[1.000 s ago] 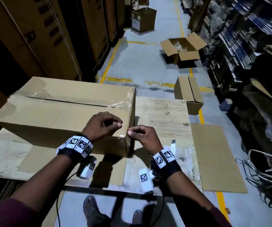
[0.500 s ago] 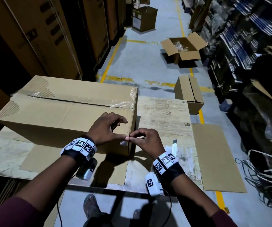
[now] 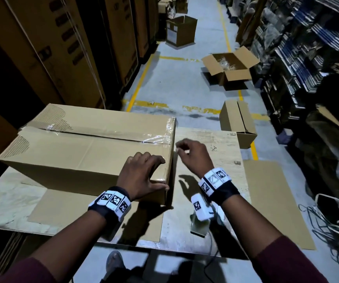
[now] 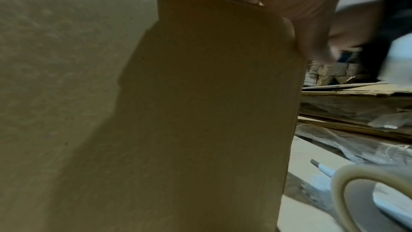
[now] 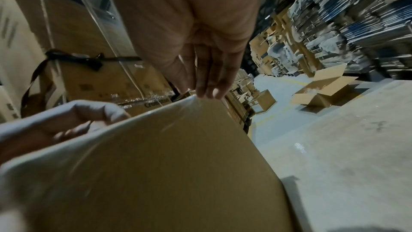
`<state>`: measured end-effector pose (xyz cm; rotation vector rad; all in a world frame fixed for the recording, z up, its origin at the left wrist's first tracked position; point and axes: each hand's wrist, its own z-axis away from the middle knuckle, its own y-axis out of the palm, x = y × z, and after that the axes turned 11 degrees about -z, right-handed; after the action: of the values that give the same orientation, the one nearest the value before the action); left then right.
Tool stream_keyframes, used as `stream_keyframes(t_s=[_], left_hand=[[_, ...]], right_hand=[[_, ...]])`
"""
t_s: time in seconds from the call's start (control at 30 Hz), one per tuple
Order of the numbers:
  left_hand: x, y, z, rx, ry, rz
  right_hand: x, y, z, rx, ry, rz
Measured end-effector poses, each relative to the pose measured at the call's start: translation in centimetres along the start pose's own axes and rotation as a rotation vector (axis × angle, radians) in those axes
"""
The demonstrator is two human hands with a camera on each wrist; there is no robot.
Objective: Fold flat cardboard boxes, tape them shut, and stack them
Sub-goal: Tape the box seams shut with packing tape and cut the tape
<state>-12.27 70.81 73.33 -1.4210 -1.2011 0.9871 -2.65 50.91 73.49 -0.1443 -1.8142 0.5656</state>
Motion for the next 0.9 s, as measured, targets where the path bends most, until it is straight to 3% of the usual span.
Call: stream_keyframes(t_s=[0.1,0.2,0.27,0.47,0.6,0.67,0.77,0.9], left_hand=[[-0.1,-0.3,0.1,-0.005,-0.026,0.078],[-0.5,-0.3,0.0,-0.032,-0.049,0.048],[-0.3,-0.1,-0.1,-0.036,-0.038,0.019],[1.1,0.2,0.1,-0.087,0.034,0.036],[2.9,0.2,0.2,-0.1,0.088,0.056],[4.3,0.1,0.5,-0.085,0.113,0.085],[7.2,0.0,1.1,-0.082,0.176,0.123],[12.0,-0.1,1.2,-0.127,0.337,0.156]], right_hand=[[1.1,0.7,-4.1,-0.084,0.12,-0.012],[1.2,2.0,-7.6,0.043,0.344,-0.011],[0.9,3.4,-8.7,0.114,0.408,-0.034],[-0.4,4.7,-8.4,-0.015,0.252,-0.066],[1.2,3.9,-10.2,-0.193,0.358,-0.035],[1.8,4.4,-11.6,-0.119,0.353,0.05],[1.6,6.2,-13.3,0.103,0.335,0.062],[1.6,8.1,-12.2,0.01,0.33,0.002]])
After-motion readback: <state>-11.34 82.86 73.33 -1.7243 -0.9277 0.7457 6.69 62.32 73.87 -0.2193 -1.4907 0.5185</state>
